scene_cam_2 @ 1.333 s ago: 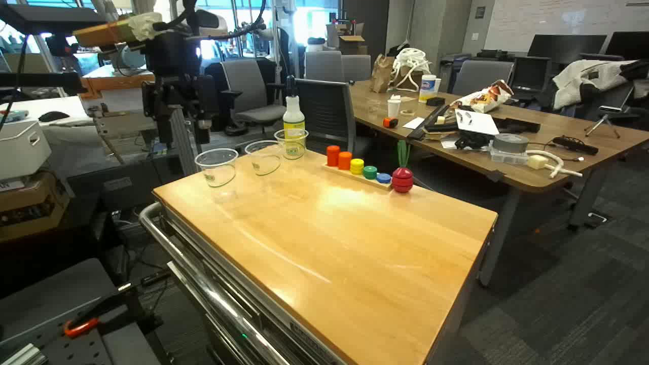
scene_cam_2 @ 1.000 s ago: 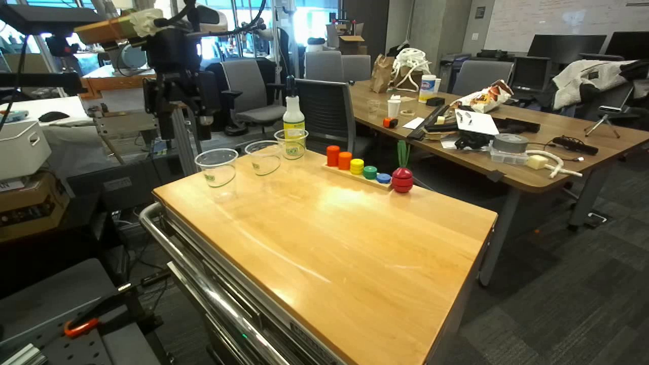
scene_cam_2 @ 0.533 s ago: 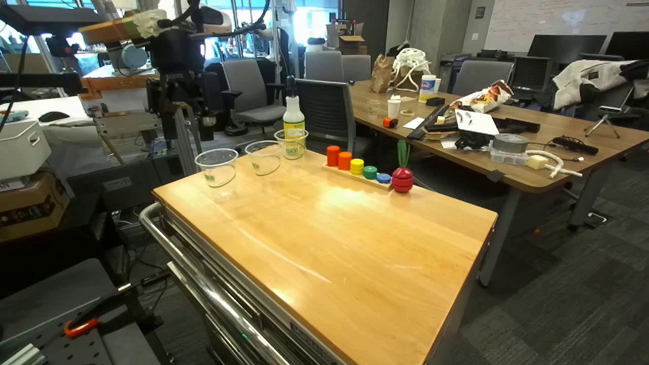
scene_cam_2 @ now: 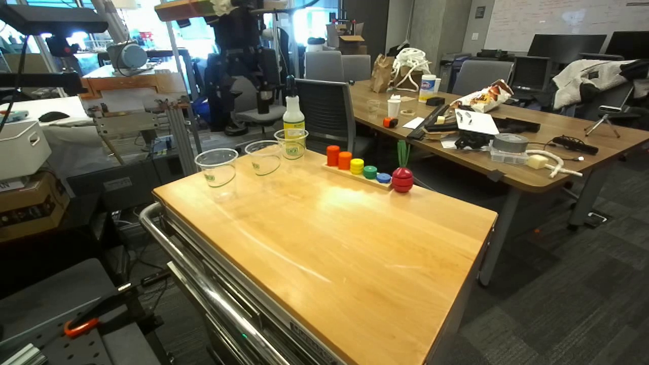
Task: Stack the cups
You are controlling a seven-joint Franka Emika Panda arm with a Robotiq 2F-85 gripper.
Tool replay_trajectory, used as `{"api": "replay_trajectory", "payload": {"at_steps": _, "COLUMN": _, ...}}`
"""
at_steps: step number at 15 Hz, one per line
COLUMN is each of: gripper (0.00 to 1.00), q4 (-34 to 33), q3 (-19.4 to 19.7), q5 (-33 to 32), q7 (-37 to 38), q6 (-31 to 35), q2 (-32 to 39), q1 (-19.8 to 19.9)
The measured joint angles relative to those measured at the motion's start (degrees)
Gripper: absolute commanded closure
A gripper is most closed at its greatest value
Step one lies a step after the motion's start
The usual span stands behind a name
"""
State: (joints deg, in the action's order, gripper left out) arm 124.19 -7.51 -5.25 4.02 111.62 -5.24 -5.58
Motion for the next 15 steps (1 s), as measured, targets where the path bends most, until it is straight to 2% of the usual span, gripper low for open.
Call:
{"api": "replay_trajectory", "payload": {"at_steps": 7, "gripper": 0.0, "q4": -21.0, "q3": 1.3, "q5": -1.5, "q7": -0.5, "q6": 0.4, "q2": 19.4, "q1": -0.1}}
{"api": "replay_trajectory", "payload": {"at_steps": 15, "gripper": 0.0, "q4": -43.1, "q3": 1.2, "q5": -3.1, "q7": -0.6, "q6": -2.9, "q2": 39.3, "q1": -5.0}}
